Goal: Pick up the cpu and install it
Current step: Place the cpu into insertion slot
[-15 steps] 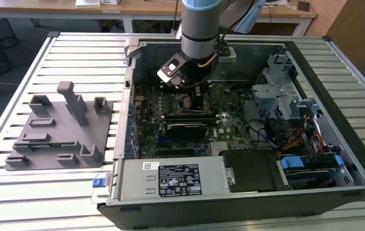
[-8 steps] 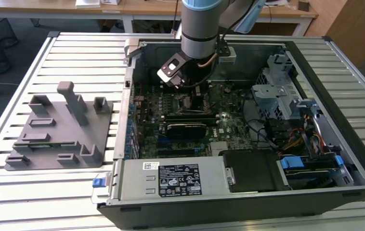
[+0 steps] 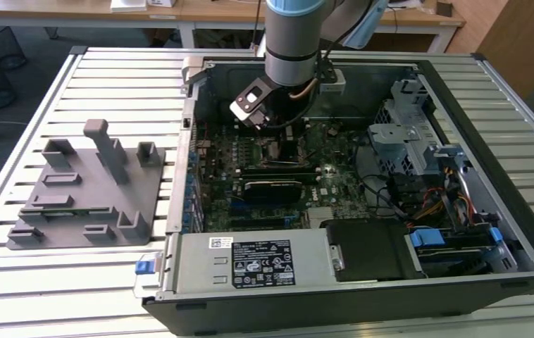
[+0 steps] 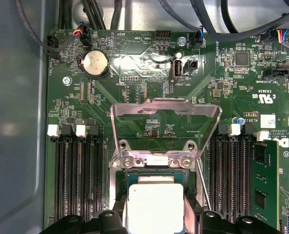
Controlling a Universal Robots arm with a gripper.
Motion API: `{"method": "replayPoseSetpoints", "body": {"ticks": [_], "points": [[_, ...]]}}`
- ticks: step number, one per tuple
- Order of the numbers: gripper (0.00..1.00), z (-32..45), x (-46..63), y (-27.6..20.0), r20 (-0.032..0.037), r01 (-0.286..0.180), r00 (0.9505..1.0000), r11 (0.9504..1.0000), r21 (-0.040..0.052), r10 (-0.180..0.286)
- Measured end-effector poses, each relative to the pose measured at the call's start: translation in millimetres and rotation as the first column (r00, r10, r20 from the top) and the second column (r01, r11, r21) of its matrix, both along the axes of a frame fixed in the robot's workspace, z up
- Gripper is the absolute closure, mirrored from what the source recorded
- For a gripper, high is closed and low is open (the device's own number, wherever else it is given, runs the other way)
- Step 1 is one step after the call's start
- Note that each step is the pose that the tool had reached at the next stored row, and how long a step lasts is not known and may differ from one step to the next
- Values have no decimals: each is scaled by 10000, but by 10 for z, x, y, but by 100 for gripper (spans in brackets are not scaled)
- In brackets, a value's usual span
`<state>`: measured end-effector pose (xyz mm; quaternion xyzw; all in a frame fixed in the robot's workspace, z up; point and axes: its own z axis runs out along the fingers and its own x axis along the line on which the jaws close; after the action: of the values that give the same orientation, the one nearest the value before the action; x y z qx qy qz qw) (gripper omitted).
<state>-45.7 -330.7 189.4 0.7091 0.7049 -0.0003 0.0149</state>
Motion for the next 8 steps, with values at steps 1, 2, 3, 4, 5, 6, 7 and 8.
{"method": "replayPoseSetpoints", "body": {"ticks": [1,2,3,4,5,6,7,8], "points": [[46,-3,0,0,1,1,10000,10000,3,-1],[46,-4,0,1,3,1,10000,10000,5,-1],[46,-4,0,1,4,1,10000,10000,6,-1],[46,-4,0,1,4,1,10000,10000,7,-1],[46,-4,0,1,4,2,10000,10000,6,-2],[46,-4,1,1,4,2,10000,10000,6,-2],[46,-6,1,2,7,3,10000,10000,11,-3],[45,-10,2,4,14,4,10000,10000,28,-4]]}}
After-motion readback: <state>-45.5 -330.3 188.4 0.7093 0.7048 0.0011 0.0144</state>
